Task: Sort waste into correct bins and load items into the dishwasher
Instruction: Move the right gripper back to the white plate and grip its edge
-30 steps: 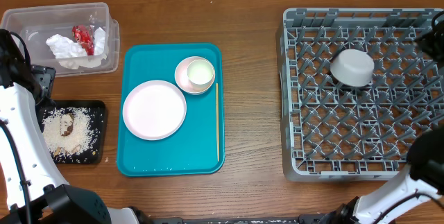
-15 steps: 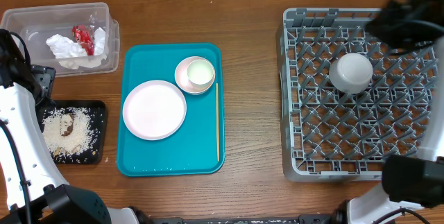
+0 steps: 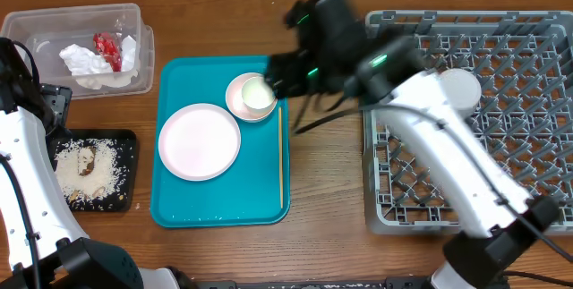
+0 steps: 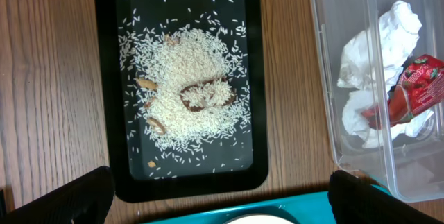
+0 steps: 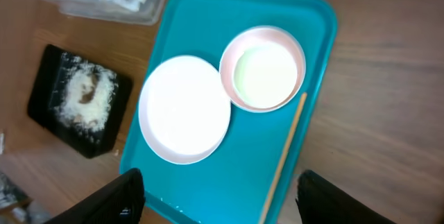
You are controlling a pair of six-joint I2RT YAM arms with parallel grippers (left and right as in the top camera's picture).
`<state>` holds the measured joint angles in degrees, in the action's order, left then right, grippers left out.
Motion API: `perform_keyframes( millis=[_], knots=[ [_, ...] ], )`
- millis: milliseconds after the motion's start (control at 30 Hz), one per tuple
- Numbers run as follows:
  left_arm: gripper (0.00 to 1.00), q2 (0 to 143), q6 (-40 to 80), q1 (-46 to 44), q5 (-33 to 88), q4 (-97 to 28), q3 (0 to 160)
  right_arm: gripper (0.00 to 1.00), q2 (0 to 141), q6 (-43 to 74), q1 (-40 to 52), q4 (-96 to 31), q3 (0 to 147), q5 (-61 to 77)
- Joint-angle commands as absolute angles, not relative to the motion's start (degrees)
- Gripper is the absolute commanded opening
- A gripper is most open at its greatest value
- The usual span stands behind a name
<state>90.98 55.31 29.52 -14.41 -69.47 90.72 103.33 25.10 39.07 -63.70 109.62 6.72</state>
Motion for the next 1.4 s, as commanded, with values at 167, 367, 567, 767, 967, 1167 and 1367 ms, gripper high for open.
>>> perform_keyframes(
  millis=[167,367,567,767,967,1167,1367],
  knots=[
    [1.00,91.1,54.4,29.6,-15.4,-69.6,90.8,0.79,106.6,48.5,49.5,-43.1,90.1,-4.0],
    [1.00,91.1,54.4,29.6,-15.4,-69.6,90.8,0.73,111.4,52.6,52.0,-32.0,83.3,-3.9],
    [1.00,91.1,54.4,29.6,-15.4,-69.6,90.8,0.73,116.6,52.3,52.0,-27.4,83.3,0.0],
    [1.00,91.1,54.4,29.6,-15.4,-69.6,90.8,0.69,119.6,52.4,52.1,-27.3,83.3,0.5],
    [1.00,91.1,54.4,29.6,-15.4,-69.6,90.8,0.59,120.0,52.5,53.7,-27.3,83.3,-1.7],
    [1.00,91.1,54.4,29.6,-15.4,-69.6,90.8,0.53,120.6,52.5,56.4,-27.3,83.3,-5.2],
    [1.00,91.1,54.4,29.6,-15.4,-69.6,90.8,0.48,122.0,52.6,56.9,-27.9,83.3,-5.3]
  ],
)
